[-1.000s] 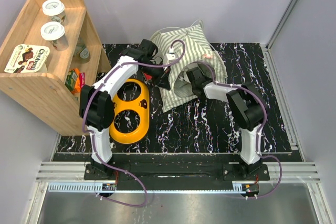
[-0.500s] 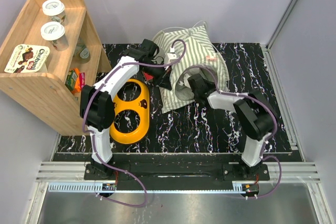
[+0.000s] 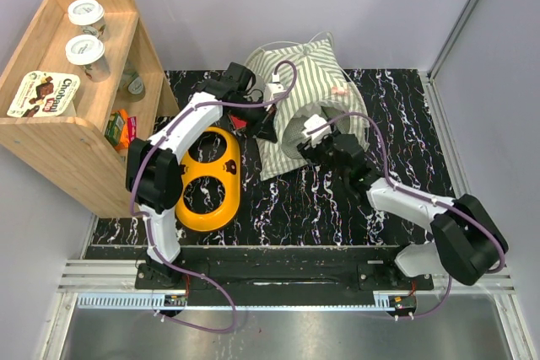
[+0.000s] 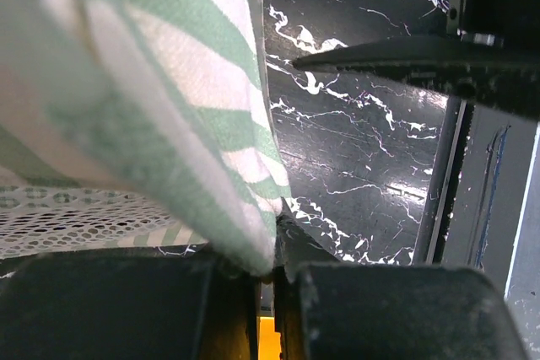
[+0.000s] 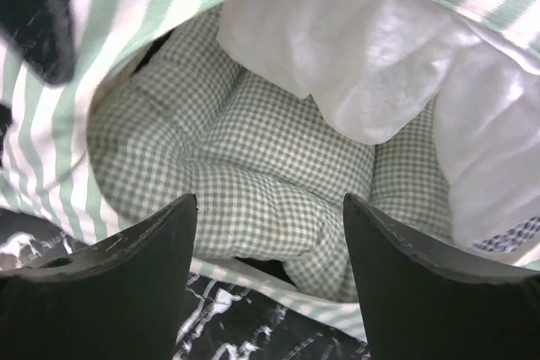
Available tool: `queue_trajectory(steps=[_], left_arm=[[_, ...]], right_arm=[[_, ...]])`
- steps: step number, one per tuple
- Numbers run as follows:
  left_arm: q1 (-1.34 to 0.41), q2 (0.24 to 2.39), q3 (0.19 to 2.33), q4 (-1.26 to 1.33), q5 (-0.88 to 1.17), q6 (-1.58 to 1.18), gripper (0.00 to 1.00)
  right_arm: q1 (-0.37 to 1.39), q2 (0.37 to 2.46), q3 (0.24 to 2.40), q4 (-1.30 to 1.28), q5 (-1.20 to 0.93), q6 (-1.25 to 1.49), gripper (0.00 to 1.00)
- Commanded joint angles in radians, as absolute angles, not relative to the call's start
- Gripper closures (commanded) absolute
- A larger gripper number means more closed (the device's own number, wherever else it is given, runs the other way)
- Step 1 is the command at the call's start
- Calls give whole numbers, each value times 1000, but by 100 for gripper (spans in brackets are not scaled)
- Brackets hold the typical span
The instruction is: Set up the pet tent
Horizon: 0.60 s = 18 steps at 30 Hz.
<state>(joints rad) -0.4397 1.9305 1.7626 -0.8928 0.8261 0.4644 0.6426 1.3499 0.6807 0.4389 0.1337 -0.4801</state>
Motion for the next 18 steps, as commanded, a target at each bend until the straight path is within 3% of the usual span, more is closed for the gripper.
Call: queue_trajectory(steps=[1, 5, 12, 14, 18], left_arm=[[-463, 1876, 1770, -911, 850, 492, 100], [-474, 1881, 1776, -940, 861, 517, 100], [-474, 1881, 1778, -948, 882, 531, 100], [-476, 1885, 1782, -959, 885, 540, 100], [-471, 1888, 1782, -965, 890, 546, 100]], right_arm=[[565, 1383, 658, 756, 3, -126, 23], [529, 1520, 684, 1036, 14, -37, 23], [525, 1759, 790, 1271, -32, 75, 26], [525, 1802, 799, 1343, -31, 110, 37], [523, 1784, 789, 1352, -5, 121, 79]])
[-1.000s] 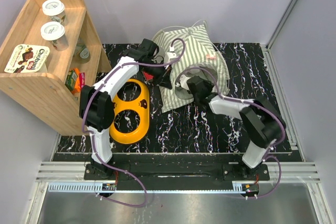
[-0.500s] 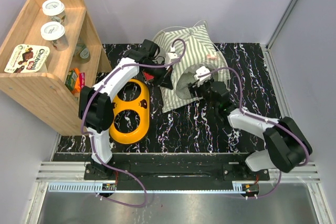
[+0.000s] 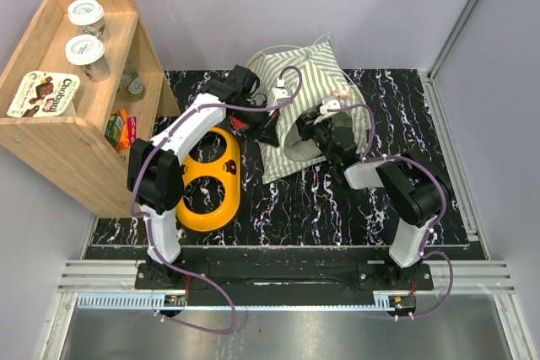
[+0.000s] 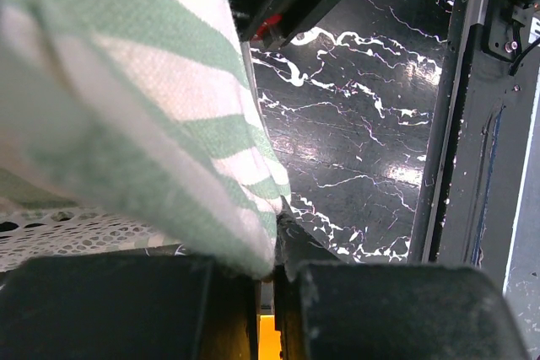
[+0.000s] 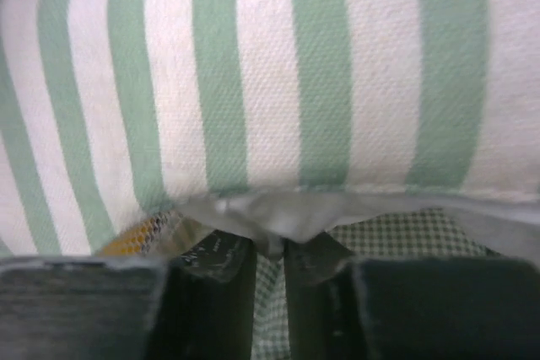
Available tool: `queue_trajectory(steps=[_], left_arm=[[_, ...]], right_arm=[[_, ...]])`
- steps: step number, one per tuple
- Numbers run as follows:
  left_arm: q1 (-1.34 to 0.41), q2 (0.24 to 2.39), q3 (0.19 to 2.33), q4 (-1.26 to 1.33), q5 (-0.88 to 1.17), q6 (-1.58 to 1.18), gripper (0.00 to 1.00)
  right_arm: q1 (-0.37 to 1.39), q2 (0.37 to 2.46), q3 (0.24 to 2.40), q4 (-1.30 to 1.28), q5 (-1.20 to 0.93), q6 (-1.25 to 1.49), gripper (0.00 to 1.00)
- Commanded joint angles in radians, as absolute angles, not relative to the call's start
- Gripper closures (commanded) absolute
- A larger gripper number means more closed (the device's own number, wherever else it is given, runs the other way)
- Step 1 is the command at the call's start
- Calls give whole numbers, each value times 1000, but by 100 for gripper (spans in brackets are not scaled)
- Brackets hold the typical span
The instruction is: Set up the pet tent
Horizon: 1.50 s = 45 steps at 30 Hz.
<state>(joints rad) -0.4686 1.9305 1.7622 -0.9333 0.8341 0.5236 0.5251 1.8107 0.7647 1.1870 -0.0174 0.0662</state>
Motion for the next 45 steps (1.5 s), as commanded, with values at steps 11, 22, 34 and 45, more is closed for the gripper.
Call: queue_trajectory(steps=[11, 22, 34, 45], left_arm=[[-434, 1930, 1862, -940, 807, 494, 100], [-437, 1947, 1848, -911, 788, 469, 100], [-437, 1939, 1832, -899, 790, 469, 100], [-437, 1936, 1824, -899, 811, 460, 100]], right_arm=[[526, 1248, 808, 276, -242, 68, 100], [526, 1252, 1061, -207, -829, 64, 75], [526, 1184, 1014, -323, -984, -72, 50], [526, 985, 824, -181, 303, 22, 61]])
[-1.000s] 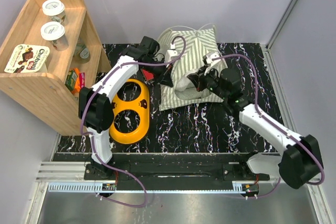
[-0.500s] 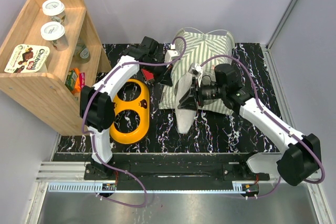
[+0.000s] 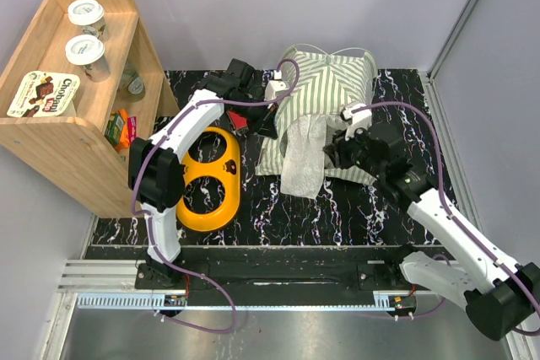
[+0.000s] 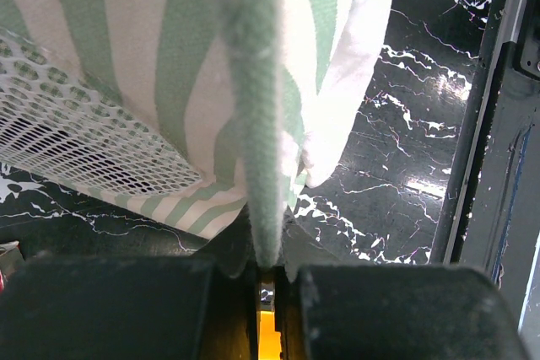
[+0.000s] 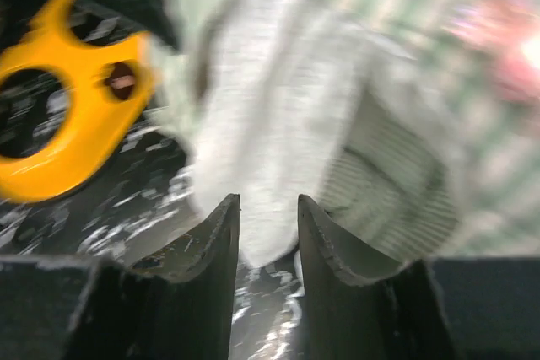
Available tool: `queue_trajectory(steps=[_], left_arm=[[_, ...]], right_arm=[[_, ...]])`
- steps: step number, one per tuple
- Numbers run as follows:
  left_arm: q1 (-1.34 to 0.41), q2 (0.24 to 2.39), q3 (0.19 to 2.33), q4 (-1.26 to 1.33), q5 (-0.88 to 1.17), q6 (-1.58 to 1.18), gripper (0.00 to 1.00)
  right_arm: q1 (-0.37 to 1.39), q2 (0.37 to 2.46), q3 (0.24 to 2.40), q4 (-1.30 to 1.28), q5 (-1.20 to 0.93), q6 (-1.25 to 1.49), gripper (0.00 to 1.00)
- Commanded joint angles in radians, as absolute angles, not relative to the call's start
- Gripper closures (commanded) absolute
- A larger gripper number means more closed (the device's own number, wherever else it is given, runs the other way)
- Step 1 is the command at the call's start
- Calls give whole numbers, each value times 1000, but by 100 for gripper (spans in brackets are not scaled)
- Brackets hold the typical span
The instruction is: Set up the pet tent
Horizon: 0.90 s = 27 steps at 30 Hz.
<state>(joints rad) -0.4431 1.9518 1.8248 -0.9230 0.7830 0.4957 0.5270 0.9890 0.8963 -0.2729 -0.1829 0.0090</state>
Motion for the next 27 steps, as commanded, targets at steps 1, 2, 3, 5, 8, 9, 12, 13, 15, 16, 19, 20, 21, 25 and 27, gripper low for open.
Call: queue_trajectory(steps=[1, 2, 3, 5, 8, 9, 12, 13, 15, 16, 19, 20, 21, 25, 27], left_arm=[[-436, 1933, 1824, -900, 815, 462, 100], [-439, 1933, 1822, -900, 815, 462, 100], [-439, 1930, 1821, -900, 816, 463, 100], [-440, 1928, 1816, -899, 819, 465, 100], [-442, 1924, 1807, -899, 830, 468, 100], [-443, 1922, 1804, -900, 834, 468, 100], [-448, 1919, 1795, -900, 848, 471, 100], [-449, 1919, 1796, -903, 850, 474, 100], [-459, 1916, 1793, -910, 856, 479, 100], [-462, 1913, 1790, -910, 862, 482, 100], [-469, 1908, 1783, -911, 882, 486, 100], [-469, 1905, 1779, -914, 888, 489, 100], [-471, 1905, 1778, -916, 888, 492, 100], [-472, 1898, 1767, -919, 893, 511, 100], [-471, 1898, 1763, -926, 897, 518, 100]], right_arm=[[526, 995, 807, -158, 307, 6, 60], [526, 1012, 798, -132, 302, 5, 59], [526, 1029, 792, -114, 302, 5, 58], [529, 1061, 788, -75, 331, 5, 58], [529, 1091, 769, 33, 422, -26, 54], [529, 1103, 764, 70, 446, -37, 52], [529, 1158, 781, 144, 474, -61, 45], [529, 1181, 791, 164, 491, -61, 42], [529, 1233, 799, 227, 514, -77, 36], [529, 1253, 801, 270, 517, -87, 33], [528, 1334, 824, 340, 534, -120, 31], [529, 1363, 828, 362, 561, -133, 31], [528, 1385, 833, 383, 592, -144, 31], [505, 1453, 847, 494, 689, -134, 37], [486, 1474, 862, 518, 716, -101, 53]])
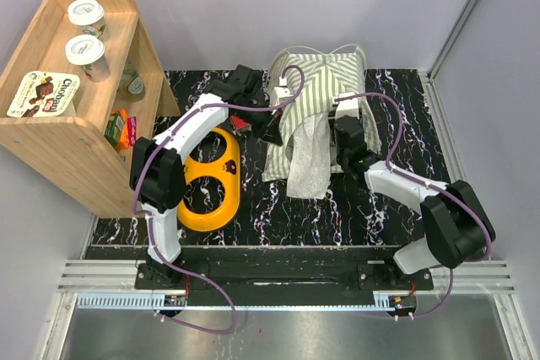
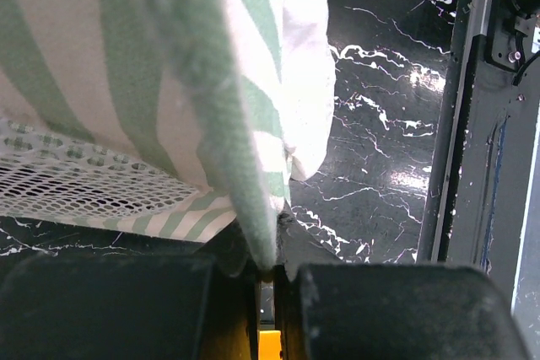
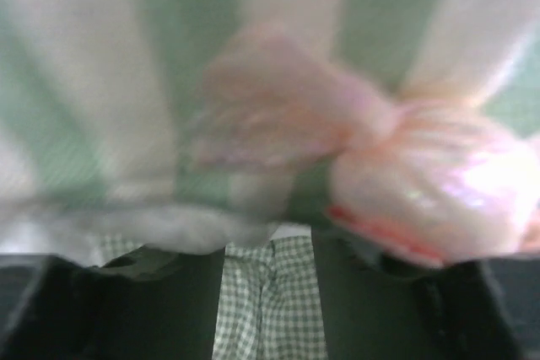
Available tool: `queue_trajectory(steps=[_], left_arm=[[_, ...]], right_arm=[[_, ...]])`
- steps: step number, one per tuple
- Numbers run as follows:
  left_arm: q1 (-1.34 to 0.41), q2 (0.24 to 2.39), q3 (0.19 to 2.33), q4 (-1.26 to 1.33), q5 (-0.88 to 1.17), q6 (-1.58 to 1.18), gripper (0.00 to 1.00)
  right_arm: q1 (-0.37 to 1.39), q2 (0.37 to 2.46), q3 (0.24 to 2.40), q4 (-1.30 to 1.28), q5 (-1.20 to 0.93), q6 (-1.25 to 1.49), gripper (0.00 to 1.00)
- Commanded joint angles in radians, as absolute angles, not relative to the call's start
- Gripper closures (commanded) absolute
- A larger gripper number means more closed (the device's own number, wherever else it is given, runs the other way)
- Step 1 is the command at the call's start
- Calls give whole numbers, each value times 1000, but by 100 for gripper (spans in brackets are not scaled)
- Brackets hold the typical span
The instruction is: Set up the pet tent
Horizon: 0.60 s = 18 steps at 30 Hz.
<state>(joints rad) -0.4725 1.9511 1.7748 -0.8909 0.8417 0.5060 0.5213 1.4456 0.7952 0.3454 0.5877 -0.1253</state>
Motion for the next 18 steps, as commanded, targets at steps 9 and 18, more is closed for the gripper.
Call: queue_trajectory(steps=[9, 18], left_arm=[[-471, 1904, 1761, -911, 896, 508, 100], [-469, 1884, 1738, -764, 799, 397, 100]], right_arm=[[456, 1416, 880, 312, 225, -84, 98], [456, 1324, 1083, -438, -647, -69, 100]])
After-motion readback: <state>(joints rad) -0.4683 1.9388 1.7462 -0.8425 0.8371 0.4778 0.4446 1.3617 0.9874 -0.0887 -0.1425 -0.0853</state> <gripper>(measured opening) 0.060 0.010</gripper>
